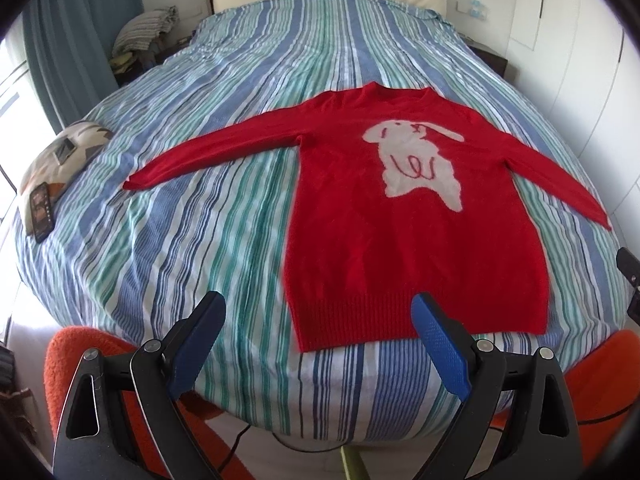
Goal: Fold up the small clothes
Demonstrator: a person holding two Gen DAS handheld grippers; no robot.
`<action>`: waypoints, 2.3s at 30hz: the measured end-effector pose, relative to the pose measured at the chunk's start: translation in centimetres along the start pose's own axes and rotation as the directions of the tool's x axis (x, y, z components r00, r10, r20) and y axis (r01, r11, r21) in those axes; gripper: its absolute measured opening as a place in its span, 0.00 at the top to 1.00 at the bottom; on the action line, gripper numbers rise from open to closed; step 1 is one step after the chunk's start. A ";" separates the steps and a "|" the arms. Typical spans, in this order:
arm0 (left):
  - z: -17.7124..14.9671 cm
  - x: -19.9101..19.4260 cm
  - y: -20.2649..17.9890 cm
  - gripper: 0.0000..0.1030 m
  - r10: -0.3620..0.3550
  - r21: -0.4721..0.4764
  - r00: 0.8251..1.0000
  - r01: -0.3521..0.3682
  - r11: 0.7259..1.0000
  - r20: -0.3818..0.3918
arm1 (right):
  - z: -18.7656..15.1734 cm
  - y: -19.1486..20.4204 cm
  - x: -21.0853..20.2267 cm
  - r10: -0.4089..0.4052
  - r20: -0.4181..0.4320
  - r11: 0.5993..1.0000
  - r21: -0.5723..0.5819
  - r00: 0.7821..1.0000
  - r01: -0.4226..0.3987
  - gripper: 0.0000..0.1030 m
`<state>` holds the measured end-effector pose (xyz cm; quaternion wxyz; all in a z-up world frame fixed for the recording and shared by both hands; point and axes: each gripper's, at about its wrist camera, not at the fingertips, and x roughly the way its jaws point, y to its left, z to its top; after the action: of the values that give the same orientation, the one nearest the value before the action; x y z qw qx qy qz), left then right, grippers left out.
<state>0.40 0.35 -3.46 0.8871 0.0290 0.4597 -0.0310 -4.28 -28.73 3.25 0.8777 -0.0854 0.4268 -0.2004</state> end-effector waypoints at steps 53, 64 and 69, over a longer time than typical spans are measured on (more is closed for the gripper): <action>-1.3 5.9 3.5 0.06 0.140 -0.080 0.987 -0.147 0.986 -0.082 | -4.5 -30.8 31.7 0.456 0.274 0.185 0.901 0.847 -0.391 0.47; -2.3 7.1 3.4 0.06 0.164 -0.049 0.982 -0.169 0.984 -0.088 | 4.2 -27.5 29.3 0.397 0.179 0.439 0.824 0.900 -0.358 0.96; -3.0 8.3 5.0 0.06 0.136 -0.095 0.985 -0.147 0.985 -0.106 | 16.3 -19.3 21.8 0.529 0.307 0.557 0.578 0.792 -0.596 0.96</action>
<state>3.12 5.36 -11.81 0.8634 0.0177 0.5010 0.0572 15.19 -55.74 3.99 0.8876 0.3548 0.2910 -0.0399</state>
